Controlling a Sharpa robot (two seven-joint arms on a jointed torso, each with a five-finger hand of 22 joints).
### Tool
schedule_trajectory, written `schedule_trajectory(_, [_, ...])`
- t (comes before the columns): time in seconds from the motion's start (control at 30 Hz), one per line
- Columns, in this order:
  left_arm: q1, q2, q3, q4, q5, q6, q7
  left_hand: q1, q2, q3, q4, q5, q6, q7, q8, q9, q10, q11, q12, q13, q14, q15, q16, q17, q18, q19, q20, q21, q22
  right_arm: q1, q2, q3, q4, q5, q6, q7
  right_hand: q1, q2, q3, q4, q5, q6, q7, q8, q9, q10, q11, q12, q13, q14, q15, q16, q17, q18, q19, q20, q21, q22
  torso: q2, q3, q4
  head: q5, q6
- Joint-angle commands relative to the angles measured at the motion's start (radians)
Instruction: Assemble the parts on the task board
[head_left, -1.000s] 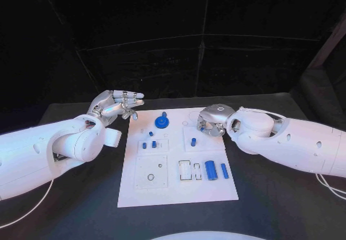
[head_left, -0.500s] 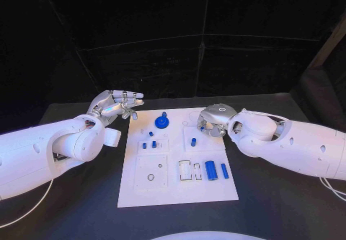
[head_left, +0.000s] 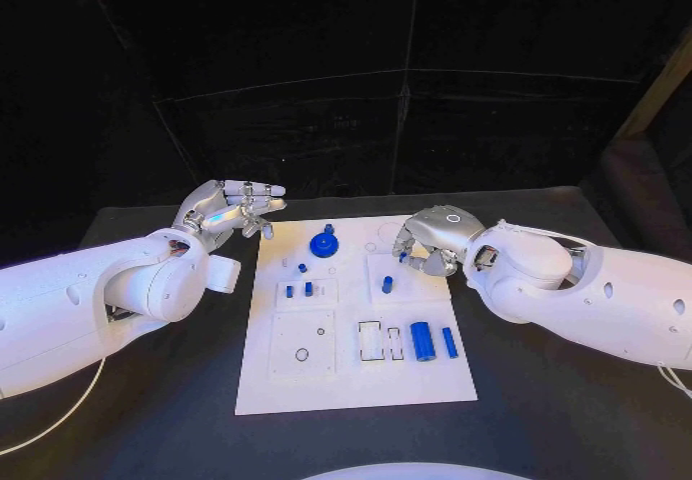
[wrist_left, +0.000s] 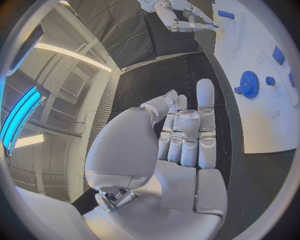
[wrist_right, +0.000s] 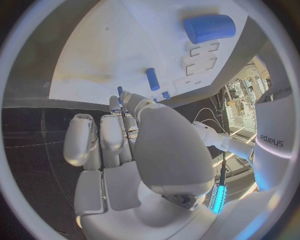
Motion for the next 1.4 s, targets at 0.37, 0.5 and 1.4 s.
schedule_trajectory(0.37, [0.001, 0.01, 0.001, -0.017, 0.004, 0.017, 0.015, 0.005, 0.007, -0.006, 0.002, 0.006, 0.0, 0.003, 0.003, -0.001, -0.004, 0.0, 0.004, 0.001, -0.005, 0.0, -0.005, -0.001, 0.012, -0.01, 0.0, -0.004, -0.001, 0.002, 0.019, 0.004, 0.113, 0.142, -0.137, 0.068, -0.019, -0.003, 0.018, -0.019, 0.018, 0.003, 0.003, -0.011, -0.001, 0.011, 0.0, -0.013, -0.003, 0.031, -0.004, 0.0, -0.004, -0.017, 0.009, 0.003, 0.009, 0.008, 0.0, -0.0014, 0.0018, 0.039, 0.0])
schedule_trajectory(0.5, [0.001, 0.016, 0.001, -0.023, 0.004, 0.019, 0.015, 0.005, 0.008, -0.008, 0.002, 0.006, -0.001, 0.004, 0.003, -0.001, -0.006, 0.001, 0.005, 0.002, -0.006, 0.001, -0.006, -0.002, 0.012, -0.01, 0.0, -0.005, -0.002, 0.001, 0.052, 0.004, 0.115, 0.155, -0.129, 0.079, -0.02, -0.003, 0.02, -0.021, 0.02, 0.003, 0.004, -0.011, -0.001, 0.011, 0.001, -0.014, -0.003, 0.031, -0.004, 0.0, -0.005, -0.017, 0.009, 0.003, 0.009, 0.008, 0.0, -0.0015, 0.001, 0.054, -0.001])
schedule_trajectory(1.4, [0.003, 0.083, 0.001, -0.062, 0.004, 0.024, 0.012, 0.004, 0.008, -0.01, 0.002, 0.006, -0.002, 0.004, 0.002, -0.002, -0.008, 0.002, 0.006, 0.002, -0.008, 0.002, -0.007, -0.005, 0.011, -0.011, 0.0, -0.006, -0.002, -0.13, 0.238, -0.005, -0.009, 0.073, -0.007, 0.086, -0.028, -0.003, 0.024, -0.026, 0.018, -0.001, 0.006, -0.015, -0.003, 0.009, 0.003, -0.019, -0.004, 0.031, -0.002, 0.002, -0.006, -0.017, 0.01, 0.004, 0.011, 0.012, 0.001, -0.0016, 0.0002, 0.119, -0.04])
